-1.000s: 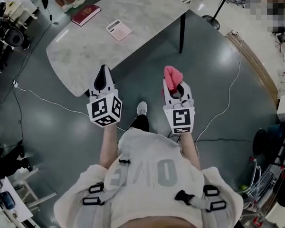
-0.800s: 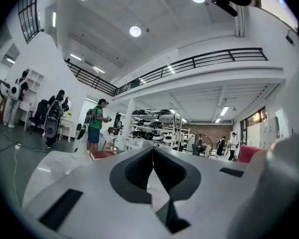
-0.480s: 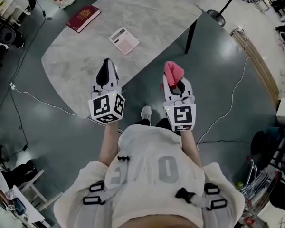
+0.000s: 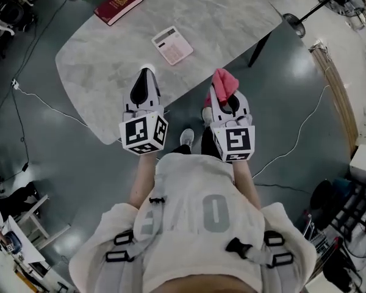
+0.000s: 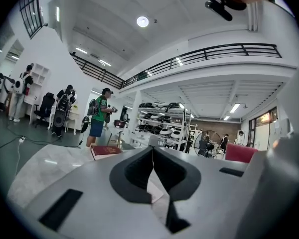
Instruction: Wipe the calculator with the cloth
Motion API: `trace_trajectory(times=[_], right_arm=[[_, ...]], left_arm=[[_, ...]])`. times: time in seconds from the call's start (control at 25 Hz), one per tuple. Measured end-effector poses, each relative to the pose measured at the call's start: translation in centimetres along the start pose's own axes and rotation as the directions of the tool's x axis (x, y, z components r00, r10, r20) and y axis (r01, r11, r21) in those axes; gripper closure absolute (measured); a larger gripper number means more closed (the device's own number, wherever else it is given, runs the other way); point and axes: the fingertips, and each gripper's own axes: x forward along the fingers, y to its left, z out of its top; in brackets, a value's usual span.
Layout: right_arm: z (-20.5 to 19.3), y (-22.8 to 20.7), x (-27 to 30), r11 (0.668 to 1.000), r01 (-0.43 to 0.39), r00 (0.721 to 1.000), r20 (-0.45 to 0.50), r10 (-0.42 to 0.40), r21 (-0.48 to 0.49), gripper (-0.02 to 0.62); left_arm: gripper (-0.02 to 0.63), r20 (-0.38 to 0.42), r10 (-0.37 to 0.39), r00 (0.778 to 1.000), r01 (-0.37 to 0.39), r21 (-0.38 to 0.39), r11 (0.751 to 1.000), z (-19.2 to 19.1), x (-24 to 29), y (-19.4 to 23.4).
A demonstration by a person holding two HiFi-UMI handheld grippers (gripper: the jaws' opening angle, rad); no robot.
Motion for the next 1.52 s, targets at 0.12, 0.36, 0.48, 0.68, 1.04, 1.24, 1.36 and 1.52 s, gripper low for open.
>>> trace_trajectory(times=[0.12, 0.36, 0.48, 0.68, 1.04, 1.24, 1.36, 1.52], right_arm=[[0.2, -0.7, 2.5, 0.998, -0.056, 0.998, 0.004, 0.056, -0.015, 0.538], [2.4, -4.3, 7.4, 0.986, -0.129, 0.99, 0.047, 0.135, -0.108, 0.538], [2.9, -6.5, 9.2, 0.973, -0.176, 0.981, 0.061, 0.186, -0.147, 0.538], [3.6, -7.3, 12.3, 0.938, -0.28, 0.952, 0.07, 0.299, -0.203, 0.538], [3.9, -7.8, 15.5, 0.898, -0.372, 0.91, 0.098, 0.402, -0.234, 0.538], [4.6, -7.8, 16.3, 0.88, -0.397, 0.895, 0.101, 0.434, -0.259, 0.538], [4.6, -8.3, 16.4, 0.876, -0.402, 0.893, 0.099, 0.44, -0.266, 0.538], [3.9, -9.0, 16.4, 0.879, -0.402, 0.896, 0.086, 0.435, -0.258, 0.538]], left_arm=[[0.586, -0.004, 0.043, 0.999, -0.043, 0.003, 0.999, -0.5, 1.3, 0.3], [0.586, 0.043, 0.146, 0.988, -0.146, 0.002, 0.989, 0.3, 5.1, 0.4], [0.586, 0.055, 0.196, 0.979, -0.197, 0.021, 0.98, 0.4, 7.1, -0.5], [0.586, 0.079, 0.311, 0.947, -0.314, 0.029, 0.949, 0.7, 8.4, 0.2], [0.586, 0.113, 0.446, 0.888, -0.452, 0.027, 0.892, 0.9, 8.3, 1.6], [0.585, 0.112, 0.467, 0.877, -0.473, 0.029, 0.88, 1.0, 8.8, 1.8], [0.584, 0.126, 0.47, 0.874, -0.477, 0.029, 0.879, 1.4, 9.2, 1.4], [0.584, 0.12, 0.465, 0.877, -0.474, 0.058, 0.879, 1.1, 9.5, 0.7]])
